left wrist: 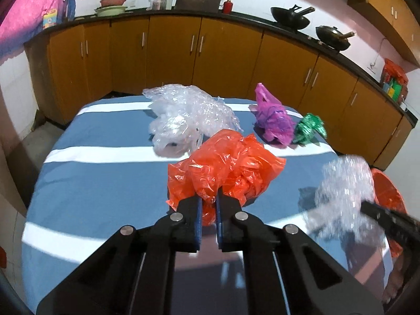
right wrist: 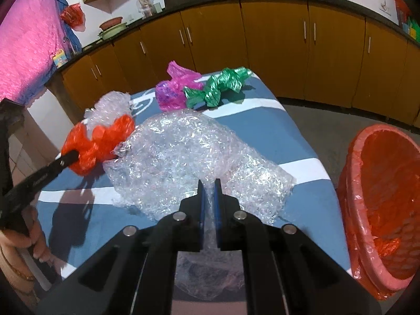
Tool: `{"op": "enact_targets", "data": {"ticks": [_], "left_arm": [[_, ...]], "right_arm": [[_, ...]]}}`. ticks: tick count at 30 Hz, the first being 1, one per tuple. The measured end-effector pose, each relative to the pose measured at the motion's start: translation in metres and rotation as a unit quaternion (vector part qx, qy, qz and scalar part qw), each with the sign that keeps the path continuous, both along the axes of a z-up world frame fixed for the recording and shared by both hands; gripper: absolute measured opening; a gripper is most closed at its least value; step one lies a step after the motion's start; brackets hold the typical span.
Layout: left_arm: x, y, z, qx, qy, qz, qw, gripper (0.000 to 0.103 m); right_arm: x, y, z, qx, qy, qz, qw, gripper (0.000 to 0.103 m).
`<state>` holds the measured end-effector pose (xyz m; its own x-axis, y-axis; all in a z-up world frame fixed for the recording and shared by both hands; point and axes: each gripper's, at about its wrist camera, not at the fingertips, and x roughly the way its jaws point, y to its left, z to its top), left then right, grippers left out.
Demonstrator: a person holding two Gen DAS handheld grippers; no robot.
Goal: Collect trash
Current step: 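Grasp a red bag with the left tool while the right tool grasps bubble wrap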
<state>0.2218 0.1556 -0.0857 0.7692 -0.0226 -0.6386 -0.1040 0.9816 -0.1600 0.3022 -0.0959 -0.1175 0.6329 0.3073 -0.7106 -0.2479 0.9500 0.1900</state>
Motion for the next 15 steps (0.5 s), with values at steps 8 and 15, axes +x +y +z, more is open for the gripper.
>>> {"op": "enact_targets", "data": {"ticks": [8, 15], "left_arm": [[-0.037, -0.005, 0.018, -0.002, -0.010, 0.009, 0.9999, 0.008], [-0.054, -0.020, 0.043, 0.002, -0.035, 0.007, 0.9994, 0.008]], "right_arm": [[-0.020, -0.016, 0.024, 0.012, -0.022, -0.011, 1.000, 0.008], [-0.044, -0.042, 0.050, 0.021, -0.051, -0.034, 0.998, 0.008]]}}
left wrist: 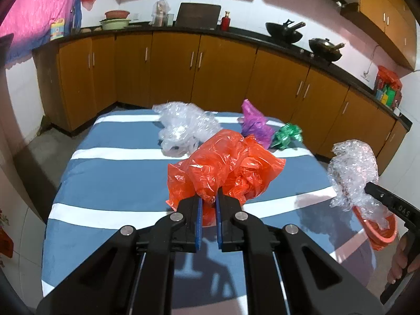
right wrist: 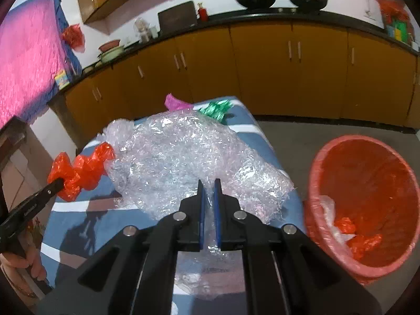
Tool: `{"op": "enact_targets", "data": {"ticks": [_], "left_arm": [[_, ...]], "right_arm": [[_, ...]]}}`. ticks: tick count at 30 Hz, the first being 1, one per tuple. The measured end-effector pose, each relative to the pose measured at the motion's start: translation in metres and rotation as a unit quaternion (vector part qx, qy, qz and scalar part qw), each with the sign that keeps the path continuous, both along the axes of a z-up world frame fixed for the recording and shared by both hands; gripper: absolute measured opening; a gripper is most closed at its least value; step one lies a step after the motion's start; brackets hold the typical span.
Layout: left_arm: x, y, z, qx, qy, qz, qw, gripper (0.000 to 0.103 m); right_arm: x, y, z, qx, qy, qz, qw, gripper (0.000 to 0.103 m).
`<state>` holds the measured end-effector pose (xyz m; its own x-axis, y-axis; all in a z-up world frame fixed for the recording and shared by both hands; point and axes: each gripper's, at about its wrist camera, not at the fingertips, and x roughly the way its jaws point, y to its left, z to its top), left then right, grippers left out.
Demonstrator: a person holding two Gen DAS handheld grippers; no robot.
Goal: Collect trash
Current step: 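Carry the red bag and bubble wrap over the wastebasket and open both tools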
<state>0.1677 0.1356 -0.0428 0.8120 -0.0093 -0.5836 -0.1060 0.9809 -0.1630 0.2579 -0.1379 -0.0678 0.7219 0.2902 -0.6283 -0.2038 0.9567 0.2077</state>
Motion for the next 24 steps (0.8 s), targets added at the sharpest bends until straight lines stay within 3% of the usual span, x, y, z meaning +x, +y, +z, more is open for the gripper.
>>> {"op": "enact_targets", "data": {"ticks": [9, 24], "left_arm": [[-0.012, -0.036, 0.024, -0.007, -0.024, -0.036, 0.9991, 0.008], [-0.006, -0.133, 0.041, -0.008, -0.040, -0.121, 0.9919, 0.008]], "right_arm": [[-0.035, -0.060, 0.027, 0.021, -0.033, -0.067, 0.997, 0.008], [-0.060, -0.150, 0.035, 0.020, -0.048, -0.161, 0.986, 0.008]]}}
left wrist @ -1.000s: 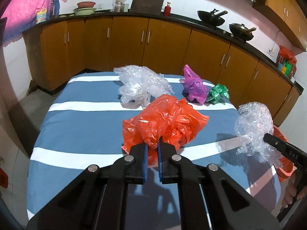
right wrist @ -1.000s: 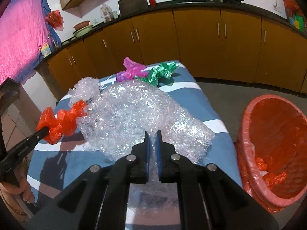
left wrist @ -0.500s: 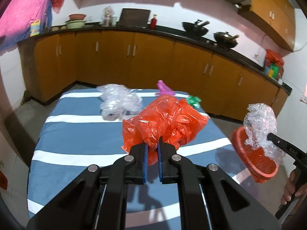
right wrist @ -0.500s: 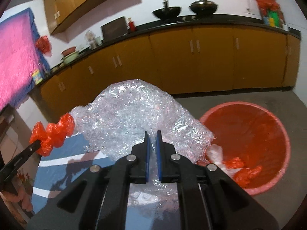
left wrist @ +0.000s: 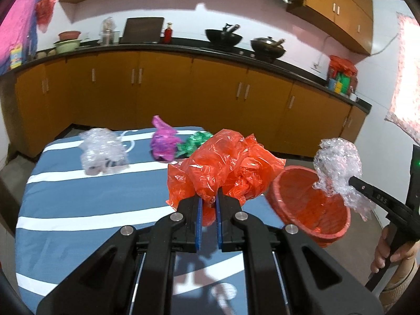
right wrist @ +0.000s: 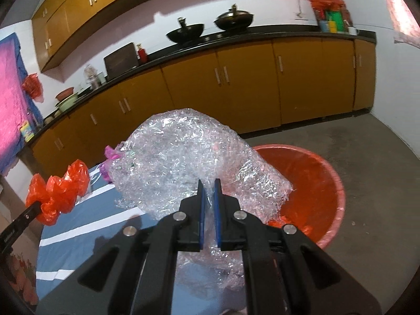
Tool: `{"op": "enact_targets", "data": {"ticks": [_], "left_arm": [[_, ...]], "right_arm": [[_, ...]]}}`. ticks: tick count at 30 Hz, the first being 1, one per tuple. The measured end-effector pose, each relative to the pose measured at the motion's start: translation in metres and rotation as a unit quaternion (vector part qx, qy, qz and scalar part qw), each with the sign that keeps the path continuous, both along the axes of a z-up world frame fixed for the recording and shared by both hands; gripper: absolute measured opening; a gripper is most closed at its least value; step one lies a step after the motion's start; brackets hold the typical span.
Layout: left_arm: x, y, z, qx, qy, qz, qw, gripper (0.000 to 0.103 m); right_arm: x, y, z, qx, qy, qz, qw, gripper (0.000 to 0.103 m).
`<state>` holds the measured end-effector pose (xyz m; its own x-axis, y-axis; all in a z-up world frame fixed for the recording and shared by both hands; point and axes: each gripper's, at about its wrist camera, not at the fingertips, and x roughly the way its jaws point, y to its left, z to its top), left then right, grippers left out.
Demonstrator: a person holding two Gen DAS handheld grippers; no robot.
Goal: Collect trash
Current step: 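Carry the red bag and bubble wrap over the wastebasket and open both tools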
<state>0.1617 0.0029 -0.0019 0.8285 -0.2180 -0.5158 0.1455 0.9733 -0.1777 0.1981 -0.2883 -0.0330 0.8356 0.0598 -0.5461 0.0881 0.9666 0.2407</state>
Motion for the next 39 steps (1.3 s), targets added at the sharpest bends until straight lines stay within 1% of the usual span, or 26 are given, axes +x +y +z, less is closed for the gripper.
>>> {"op": "enact_targets", "data": {"ticks": [10, 20, 31, 39], "left_arm": [[0.006, -0.041, -0.006, 0.001, 0.005, -0.029, 0.9996, 0.008], [0.018, -0.075, -0.015, 0.001, 0.018, -0.057, 0.9982, 0.008], [0.039, -0.139, -0.038, 0.007, 0.040, -0.107, 0.9935, 0.008], [0.057, -0.172, -0.053, 0.014, 0.057, -0.128, 0.9900, 0.008]], "right_arm": [[-0.003, -0.032, -0.004, 0.005, 0.001, -0.032, 0.999, 0.008], [0.003, -0.048, -0.011, 0.005, 0.007, -0.051, 0.999, 0.008], [0.019, -0.077, -0.023, -0.004, 0.027, -0.085, 0.996, 0.008], [0.035, -0.100, -0.041, 0.008, 0.045, -0.106, 0.993, 0.008]]}}
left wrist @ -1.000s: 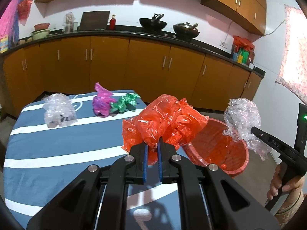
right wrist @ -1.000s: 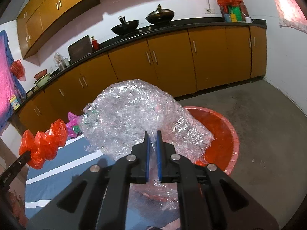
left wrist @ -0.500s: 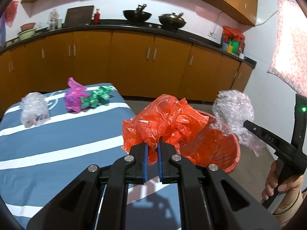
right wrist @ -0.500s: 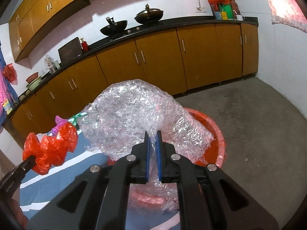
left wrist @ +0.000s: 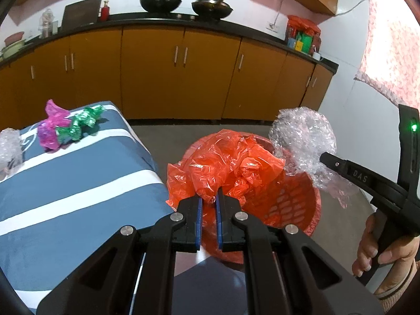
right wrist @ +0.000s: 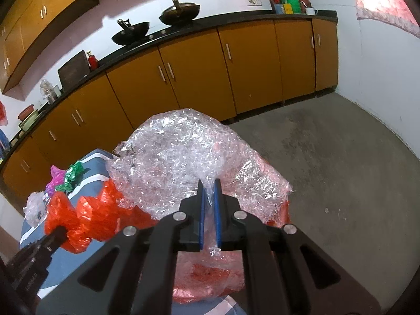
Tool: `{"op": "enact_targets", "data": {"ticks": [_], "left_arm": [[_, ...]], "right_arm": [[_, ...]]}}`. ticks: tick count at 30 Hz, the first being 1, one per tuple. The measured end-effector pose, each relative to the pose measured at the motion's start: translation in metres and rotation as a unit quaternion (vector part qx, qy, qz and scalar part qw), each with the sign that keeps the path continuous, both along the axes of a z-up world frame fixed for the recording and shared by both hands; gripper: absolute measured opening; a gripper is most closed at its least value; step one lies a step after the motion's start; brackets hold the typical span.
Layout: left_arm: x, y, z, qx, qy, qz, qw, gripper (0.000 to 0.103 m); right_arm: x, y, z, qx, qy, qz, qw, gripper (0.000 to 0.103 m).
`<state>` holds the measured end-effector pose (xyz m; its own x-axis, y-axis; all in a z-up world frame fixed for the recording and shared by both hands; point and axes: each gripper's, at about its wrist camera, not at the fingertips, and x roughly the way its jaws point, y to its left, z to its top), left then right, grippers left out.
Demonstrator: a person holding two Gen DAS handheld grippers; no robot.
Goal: Collect trash
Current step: 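Carry the red bag and bubble wrap over the wastebasket and open both tools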
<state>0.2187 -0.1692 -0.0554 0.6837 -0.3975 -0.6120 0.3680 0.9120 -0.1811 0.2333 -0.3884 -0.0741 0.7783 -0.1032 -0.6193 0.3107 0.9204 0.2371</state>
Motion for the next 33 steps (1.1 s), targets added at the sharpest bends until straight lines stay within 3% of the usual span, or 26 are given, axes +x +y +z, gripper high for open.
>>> {"op": "enact_targets", "data": {"ticks": [14, 15, 17, 19, 22, 33], "left_arm": [[0.023, -0.039, -0.019, 0.011, 0.020, -0.029, 0.9993, 0.009], [0.025, -0.039, -0.020, 0.011, 0.021, -0.030, 0.9992, 0.012], [0.026, -0.038, -0.022, 0.005, 0.026, -0.035, 0.9990, 0.034], [0.024, -0.035, -0.023, 0.002, 0.021, -0.028, 0.9994, 0.049], [0.024, -0.031, -0.023, 0.000, 0.021, -0.025, 0.9995, 0.050], [0.022, 0.003, -0.022, 0.002, 0.017, 0.020, 0.9997, 0.050]], "right_arm": [[0.023, -0.014, -0.011, 0.022, 0.002, 0.006, 1.000, 0.011], [0.024, -0.016, -0.012, 0.028, 0.002, 0.011, 1.000, 0.013], [0.026, -0.017, -0.015, 0.043, 0.003, 0.023, 0.999, 0.016], [0.027, -0.018, -0.016, 0.047, 0.005, 0.027, 0.998, 0.025], [0.026, -0.018, -0.020, 0.051, 0.005, 0.028, 0.998, 0.033], [0.017, -0.018, -0.015, 0.048, -0.001, 0.023, 0.999, 0.041]]}}
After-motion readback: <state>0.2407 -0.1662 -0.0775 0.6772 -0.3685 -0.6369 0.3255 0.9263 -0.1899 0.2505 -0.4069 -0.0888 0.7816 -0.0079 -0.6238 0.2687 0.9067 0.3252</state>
